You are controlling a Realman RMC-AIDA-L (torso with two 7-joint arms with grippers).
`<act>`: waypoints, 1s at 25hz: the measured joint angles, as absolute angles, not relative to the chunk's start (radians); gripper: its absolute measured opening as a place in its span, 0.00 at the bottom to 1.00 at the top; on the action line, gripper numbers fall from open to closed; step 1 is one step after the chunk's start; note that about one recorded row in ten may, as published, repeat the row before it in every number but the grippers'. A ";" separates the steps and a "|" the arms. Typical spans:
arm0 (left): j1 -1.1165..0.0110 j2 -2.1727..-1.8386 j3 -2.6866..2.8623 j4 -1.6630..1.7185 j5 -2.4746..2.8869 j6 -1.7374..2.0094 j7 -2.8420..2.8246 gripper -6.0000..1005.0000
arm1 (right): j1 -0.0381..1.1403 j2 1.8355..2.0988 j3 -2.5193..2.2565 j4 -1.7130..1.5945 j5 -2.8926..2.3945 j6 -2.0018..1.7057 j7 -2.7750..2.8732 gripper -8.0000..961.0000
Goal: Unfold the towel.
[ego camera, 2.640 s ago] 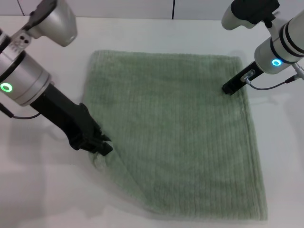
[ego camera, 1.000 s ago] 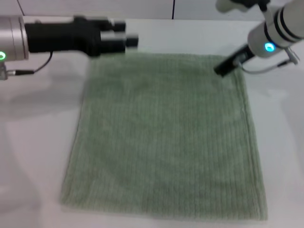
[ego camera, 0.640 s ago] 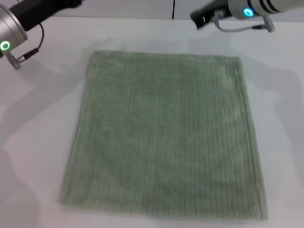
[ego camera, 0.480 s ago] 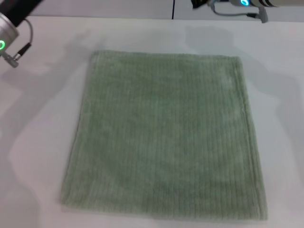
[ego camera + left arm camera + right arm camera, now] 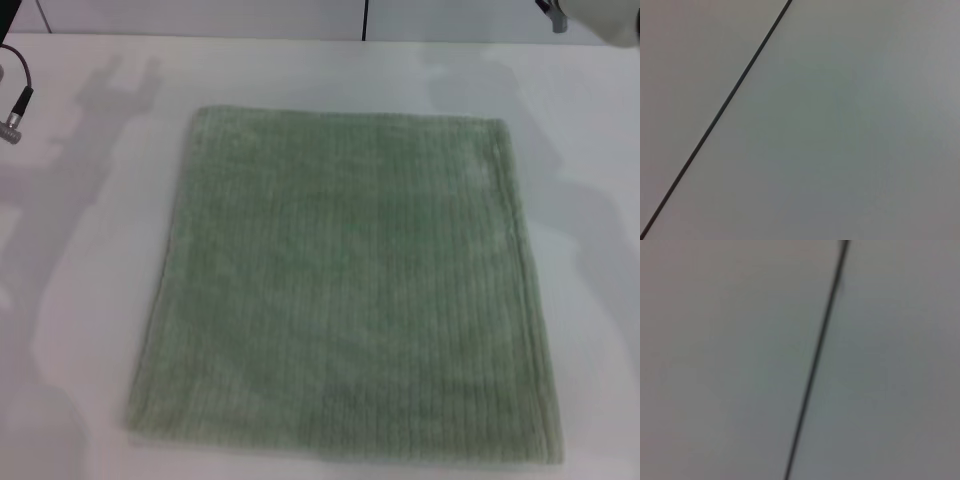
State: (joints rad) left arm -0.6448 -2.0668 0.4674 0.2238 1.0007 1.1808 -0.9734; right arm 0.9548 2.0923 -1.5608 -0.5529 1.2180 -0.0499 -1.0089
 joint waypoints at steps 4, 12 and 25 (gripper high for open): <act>-0.650 -2.068 0.464 0.221 0.999 1.174 -0.973 0.63 | 0.951 2.092 -1.678 -0.507 1.218 -0.219 -0.890 0.01; -0.686 -2.070 0.460 0.142 0.928 1.140 -0.862 0.63 | 0.864 2.092 -2.054 -0.443 1.211 -0.656 -0.581 0.01; -0.758 -2.077 0.434 0.030 0.840 1.007 -0.626 0.63 | 0.678 2.086 -2.312 -0.298 1.166 -1.037 -0.214 0.01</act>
State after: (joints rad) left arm -0.7579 -2.0769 0.4344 0.0301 0.8399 1.0074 -0.6256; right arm 0.6780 2.0863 -2.3120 -0.2982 1.1660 -1.0373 -0.2139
